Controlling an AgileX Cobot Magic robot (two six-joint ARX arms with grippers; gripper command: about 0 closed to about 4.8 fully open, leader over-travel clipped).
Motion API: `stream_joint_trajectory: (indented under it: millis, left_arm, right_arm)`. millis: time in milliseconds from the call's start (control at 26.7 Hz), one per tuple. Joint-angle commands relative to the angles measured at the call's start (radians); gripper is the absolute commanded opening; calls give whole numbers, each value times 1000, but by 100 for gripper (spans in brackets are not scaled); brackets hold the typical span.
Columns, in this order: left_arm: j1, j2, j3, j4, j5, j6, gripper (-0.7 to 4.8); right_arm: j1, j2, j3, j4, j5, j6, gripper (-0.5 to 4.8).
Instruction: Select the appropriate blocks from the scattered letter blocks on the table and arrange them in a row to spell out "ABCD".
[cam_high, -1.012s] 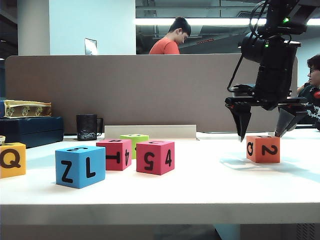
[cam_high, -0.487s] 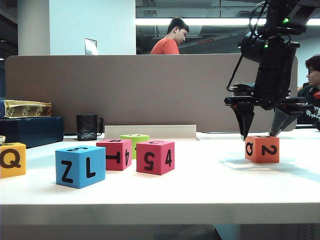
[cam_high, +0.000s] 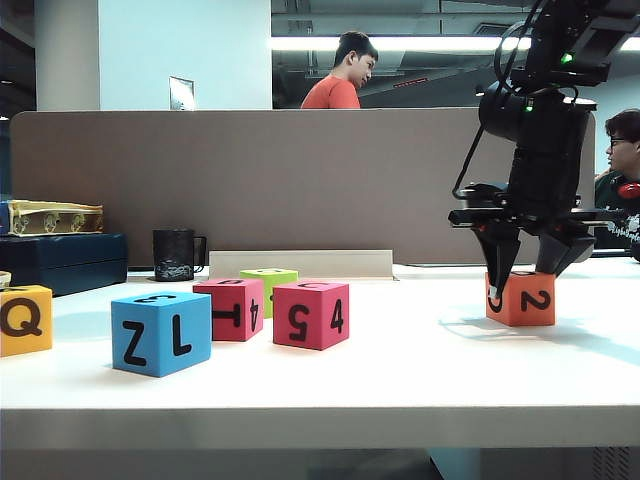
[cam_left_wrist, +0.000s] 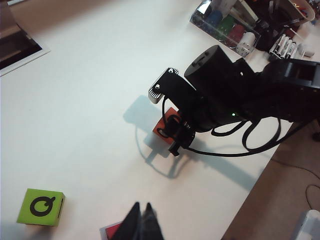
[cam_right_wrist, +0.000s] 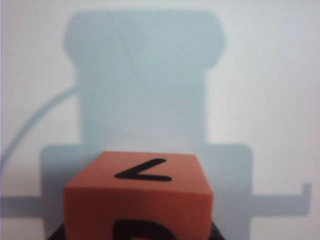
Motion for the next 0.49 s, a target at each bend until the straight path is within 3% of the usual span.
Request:
stream_joint_trajectory:
  millis: [37, 150, 262, 337, 487]
  left_arm:
    - [0, -19, 3, 2, 3, 4, -5]
    - [1, -30, 3, -1, 0, 5, -5]
    - [10, -30, 2, -8, -11, 21, -5]
    - [10, -30, 1, -15, -97, 60, -5]
    - [16, -29, -6, -27, -205, 93, -5]
  right_arm:
    - [1, -5, 2, -5, 1, -1, 141]
    - [2, -5, 2, -36, -3, -1, 95]
    - [2, -5, 4, -65, -29, 0, 92]
    - [2, -8, 4, -96, -124, 0, 92]
    - [15, -19, 5, -135, -162, 3, 92]
